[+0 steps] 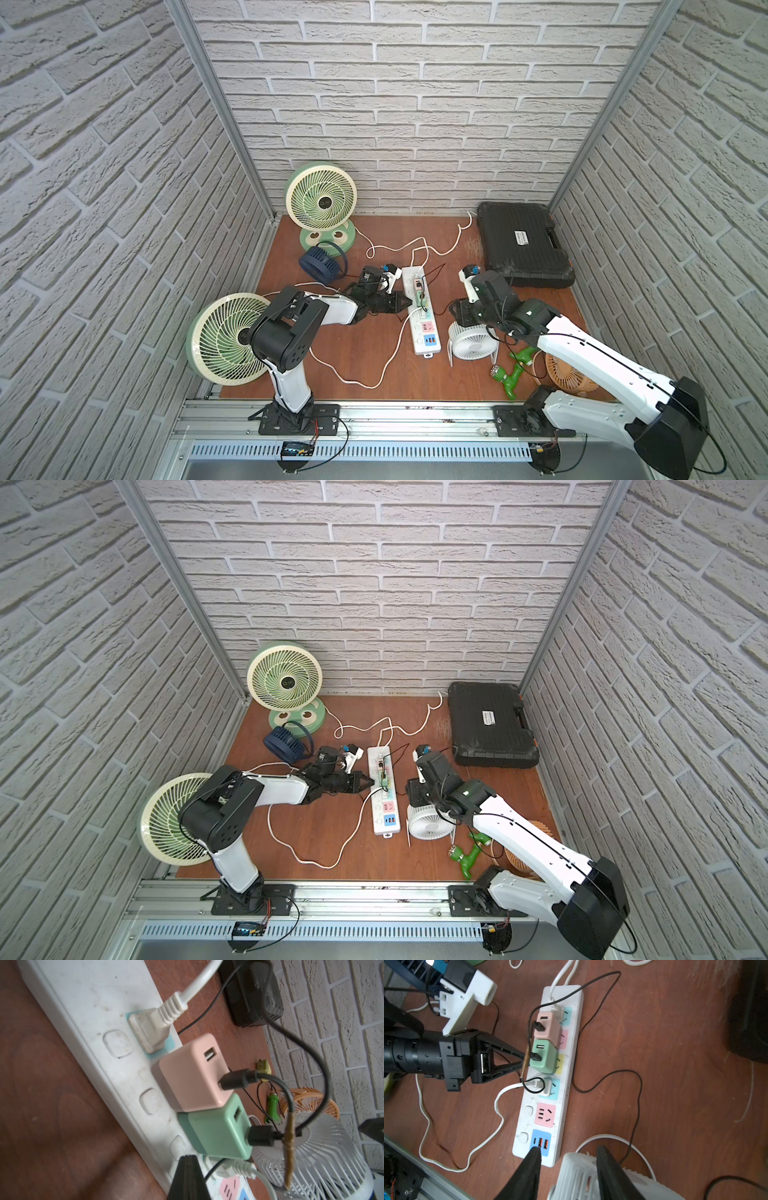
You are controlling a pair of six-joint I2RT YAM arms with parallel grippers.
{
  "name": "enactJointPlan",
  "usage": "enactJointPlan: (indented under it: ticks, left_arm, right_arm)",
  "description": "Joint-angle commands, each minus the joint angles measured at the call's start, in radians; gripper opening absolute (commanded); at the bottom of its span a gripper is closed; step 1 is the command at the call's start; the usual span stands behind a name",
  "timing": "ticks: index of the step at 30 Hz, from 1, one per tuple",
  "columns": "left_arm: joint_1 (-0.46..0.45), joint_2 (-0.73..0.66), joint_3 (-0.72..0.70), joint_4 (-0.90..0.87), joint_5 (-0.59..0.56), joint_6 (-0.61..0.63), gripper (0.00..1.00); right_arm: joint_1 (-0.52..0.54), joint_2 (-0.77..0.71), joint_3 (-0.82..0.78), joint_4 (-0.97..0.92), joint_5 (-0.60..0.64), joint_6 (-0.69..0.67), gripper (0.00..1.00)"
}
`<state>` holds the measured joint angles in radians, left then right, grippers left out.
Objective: Unplug the desk fan from the power strip
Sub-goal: Remove the plug from the socket.
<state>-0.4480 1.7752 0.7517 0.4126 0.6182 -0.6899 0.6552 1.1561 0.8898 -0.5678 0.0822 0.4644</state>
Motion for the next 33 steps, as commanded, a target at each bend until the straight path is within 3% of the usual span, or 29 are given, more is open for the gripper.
enactJointPlan:
  ticks: [1,13,33]
  left_arm:
    - [-0.002,0.012,0.010,0.058,0.015,-0.009,0.00]
    - [-0.002,0.011,-0.005,0.069,0.009,-0.011,0.00]
    - [-0.003,0.009,-0.022,0.077,0.004,-0.008,0.00]
  right_arm:
    - [0.068,0.063,0.032,0.074,0.081,0.004,0.48]
    - [0.213,0.270,0.038,0.222,0.184,0.108,0.42]
    - [0.238,0.450,-0.021,0.409,0.321,0.263,0.35]
